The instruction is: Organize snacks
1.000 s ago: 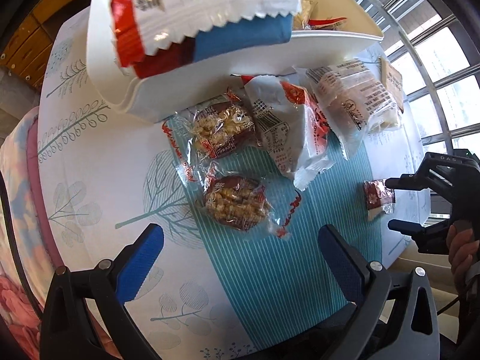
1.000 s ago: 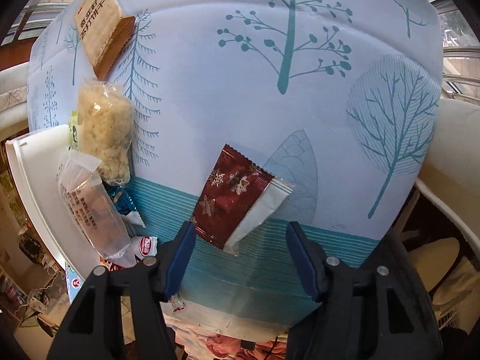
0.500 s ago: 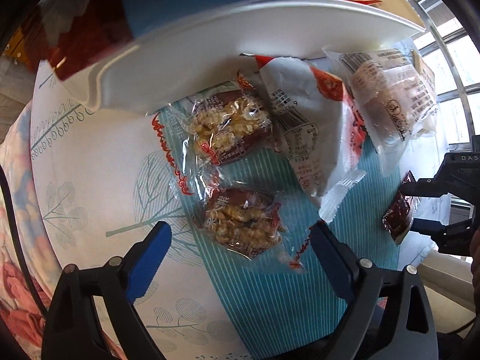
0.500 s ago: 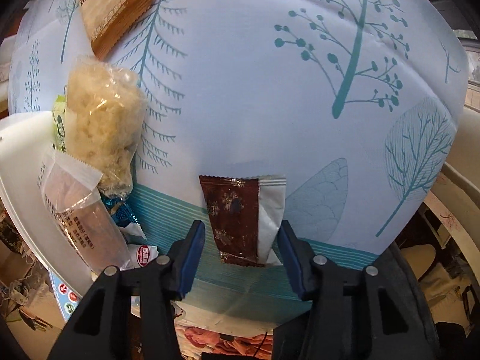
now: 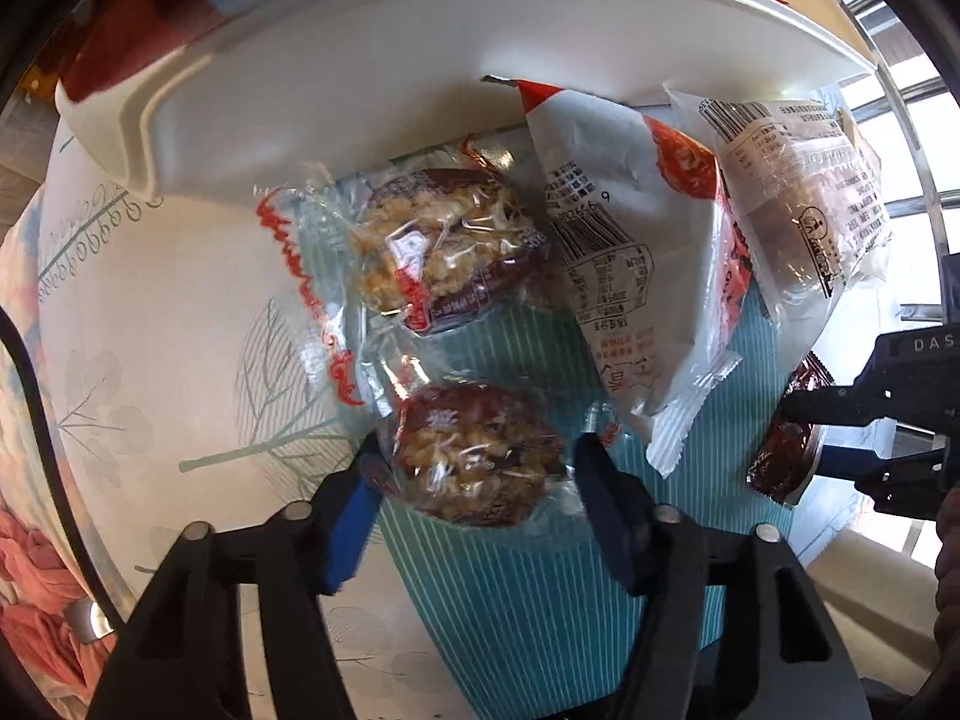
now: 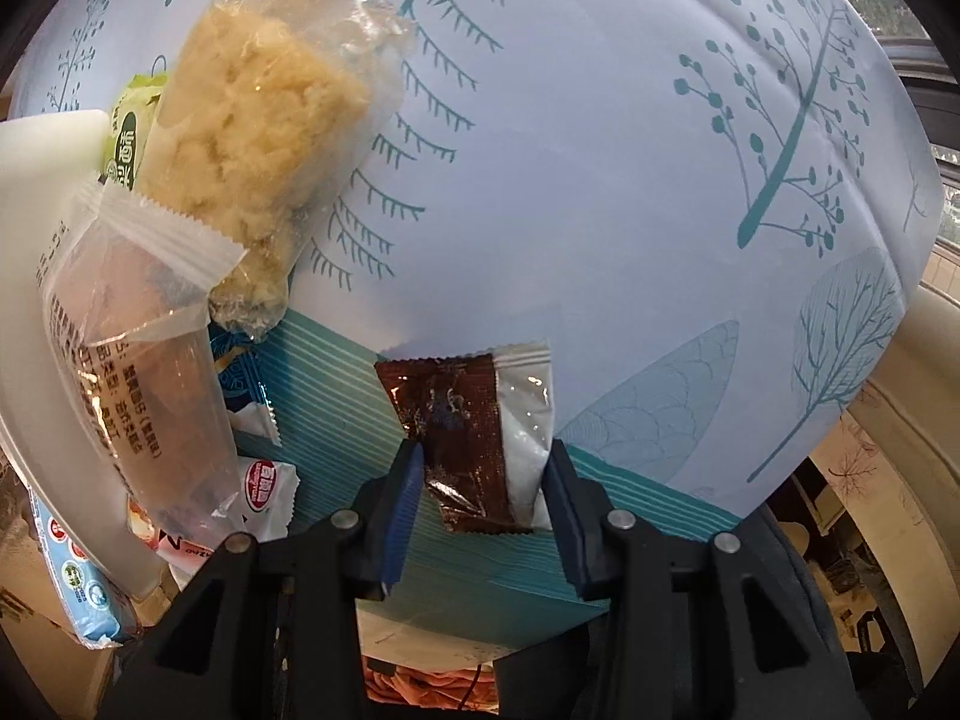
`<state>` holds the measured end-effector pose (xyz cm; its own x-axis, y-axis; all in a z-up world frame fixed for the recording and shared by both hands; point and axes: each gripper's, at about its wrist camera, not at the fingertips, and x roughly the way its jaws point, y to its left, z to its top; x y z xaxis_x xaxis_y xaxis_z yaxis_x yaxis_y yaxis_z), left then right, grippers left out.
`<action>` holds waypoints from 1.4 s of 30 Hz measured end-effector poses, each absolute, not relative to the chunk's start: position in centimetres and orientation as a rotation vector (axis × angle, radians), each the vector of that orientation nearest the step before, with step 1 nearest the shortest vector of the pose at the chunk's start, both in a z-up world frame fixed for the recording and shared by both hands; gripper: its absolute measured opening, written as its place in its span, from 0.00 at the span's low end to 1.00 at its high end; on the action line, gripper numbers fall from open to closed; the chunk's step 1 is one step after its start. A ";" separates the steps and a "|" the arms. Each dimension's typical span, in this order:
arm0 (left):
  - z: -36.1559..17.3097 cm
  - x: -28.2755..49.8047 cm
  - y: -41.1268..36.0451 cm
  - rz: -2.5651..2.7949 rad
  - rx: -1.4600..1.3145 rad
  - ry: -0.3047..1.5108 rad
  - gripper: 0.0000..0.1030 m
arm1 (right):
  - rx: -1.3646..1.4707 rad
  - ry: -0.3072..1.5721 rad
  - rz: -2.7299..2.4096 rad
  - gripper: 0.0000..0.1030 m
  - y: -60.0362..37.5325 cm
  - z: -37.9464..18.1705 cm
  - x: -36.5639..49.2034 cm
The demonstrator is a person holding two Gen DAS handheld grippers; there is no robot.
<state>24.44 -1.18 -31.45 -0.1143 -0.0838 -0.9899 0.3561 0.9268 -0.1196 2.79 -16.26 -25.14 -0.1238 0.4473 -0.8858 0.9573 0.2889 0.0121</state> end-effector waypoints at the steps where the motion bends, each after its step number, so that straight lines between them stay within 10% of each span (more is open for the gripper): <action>1: -31.5 24.4 -1.3 -0.379 0.213 1.643 0.58 | 1.276 1.720 -0.762 0.39 -15.7 -25.0 2.1; 42: -20.7 23.4 4.4 -0.251 0.026 1.379 0.51 | 1.087 1.695 -0.182 0.30 -10.2 -16.9 9.6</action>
